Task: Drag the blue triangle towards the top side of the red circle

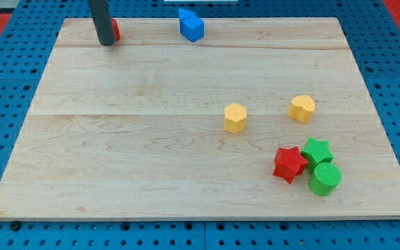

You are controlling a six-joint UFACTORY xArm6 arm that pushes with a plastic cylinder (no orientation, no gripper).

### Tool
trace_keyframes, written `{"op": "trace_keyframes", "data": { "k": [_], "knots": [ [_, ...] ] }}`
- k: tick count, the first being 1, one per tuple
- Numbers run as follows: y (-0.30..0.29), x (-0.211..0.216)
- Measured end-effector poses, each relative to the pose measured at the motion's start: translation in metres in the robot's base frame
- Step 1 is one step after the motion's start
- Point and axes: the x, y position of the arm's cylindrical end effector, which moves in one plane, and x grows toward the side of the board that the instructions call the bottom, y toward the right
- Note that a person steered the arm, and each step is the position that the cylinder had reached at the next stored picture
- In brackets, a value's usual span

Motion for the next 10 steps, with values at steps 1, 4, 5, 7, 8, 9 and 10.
{"op": "trace_keyframes", "data": {
  "k": [1, 4, 5, 7, 8, 9, 10],
  "knots": [
    [0.042, 0.043],
    [0.306, -0.048],
    [0.300, -0.070],
    [0.182, -0.069],
    [0.181, -0.069],
    [0.148, -0.070],
    [0.127, -0.068]
  ]
}}
